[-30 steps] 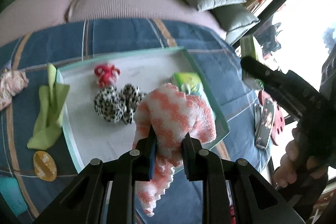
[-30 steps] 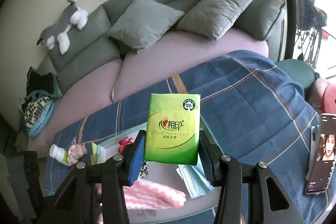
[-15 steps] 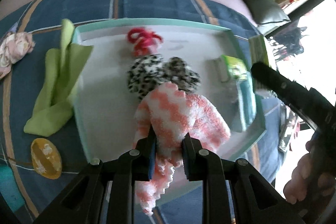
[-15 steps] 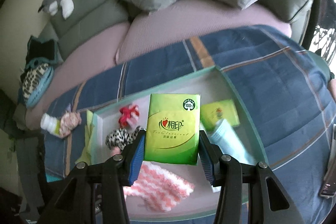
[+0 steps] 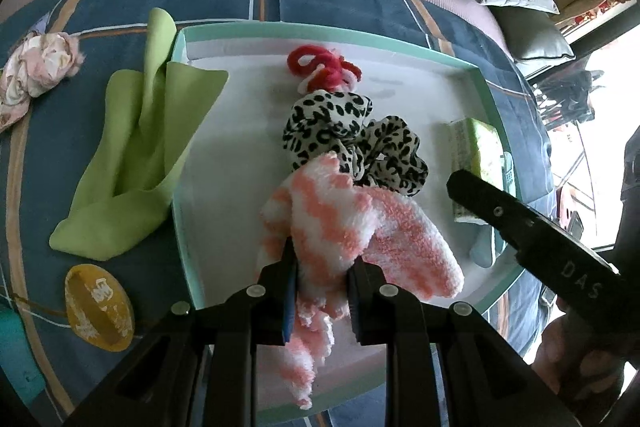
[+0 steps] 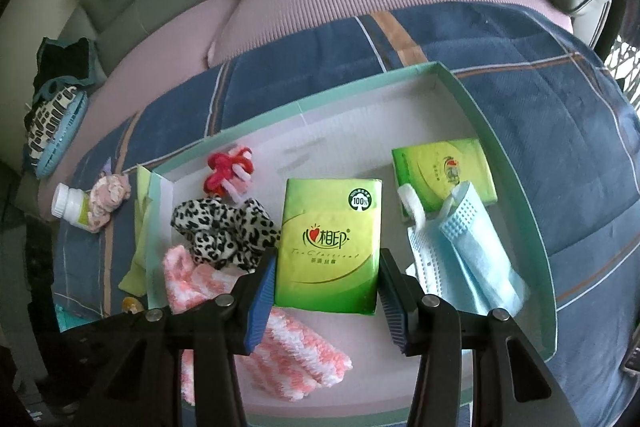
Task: Organize soft objects
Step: 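Lower both items into the tray and open both grippers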
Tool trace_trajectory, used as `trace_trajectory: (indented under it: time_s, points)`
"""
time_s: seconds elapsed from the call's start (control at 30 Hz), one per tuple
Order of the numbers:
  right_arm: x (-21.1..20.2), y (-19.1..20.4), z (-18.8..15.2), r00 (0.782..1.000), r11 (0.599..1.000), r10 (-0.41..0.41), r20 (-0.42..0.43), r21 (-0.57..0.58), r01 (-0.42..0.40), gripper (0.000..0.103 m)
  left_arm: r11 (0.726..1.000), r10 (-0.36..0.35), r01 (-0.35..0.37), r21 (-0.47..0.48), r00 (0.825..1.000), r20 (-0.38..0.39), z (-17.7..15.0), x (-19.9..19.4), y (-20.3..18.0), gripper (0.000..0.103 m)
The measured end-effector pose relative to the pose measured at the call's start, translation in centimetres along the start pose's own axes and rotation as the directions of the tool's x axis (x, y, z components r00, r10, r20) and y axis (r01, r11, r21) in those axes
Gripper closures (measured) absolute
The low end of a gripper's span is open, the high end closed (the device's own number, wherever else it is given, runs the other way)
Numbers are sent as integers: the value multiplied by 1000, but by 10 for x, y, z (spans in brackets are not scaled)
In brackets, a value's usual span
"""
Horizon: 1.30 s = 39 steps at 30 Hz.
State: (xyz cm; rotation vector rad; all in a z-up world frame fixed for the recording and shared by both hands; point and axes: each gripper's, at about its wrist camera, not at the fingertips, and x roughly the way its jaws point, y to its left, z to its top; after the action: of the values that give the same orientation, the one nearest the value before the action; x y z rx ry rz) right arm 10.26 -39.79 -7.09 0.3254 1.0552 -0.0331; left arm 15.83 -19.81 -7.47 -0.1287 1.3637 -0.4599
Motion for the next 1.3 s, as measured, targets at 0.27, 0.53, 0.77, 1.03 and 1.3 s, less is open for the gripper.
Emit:
trace_trajectory:
  time_s: [0.27, 0.53, 0.77, 1.03, 1.3]
  points:
    - [18, 1, -2, 998, 1000, -19, -55, -4, 19, 52, 1000, -3, 2, -4, 1000, -4, 3, 6, -2, 80]
    - [28, 4, -2, 996, 999, -41, -82, -13, 40, 52, 1000, -7, 7, -7, 1000, -7, 2, 5, 0, 80]
    - [32, 6, -2, 995, 999, -47, -88, -17, 46, 52, 1000, -7, 7, -7, 1000, -7, 2, 5, -1, 79]
    - [27, 7, -1, 996, 999, -45, -81, -21, 44, 52, 1000, -1, 1, 10, 1000, -10, 1, 4, -4, 74]
    - [19, 5, -1, 997, 999, -39, -65, -15, 38, 49, 1000, -19, 19, 22, 1000, -4, 1, -2, -10, 64]
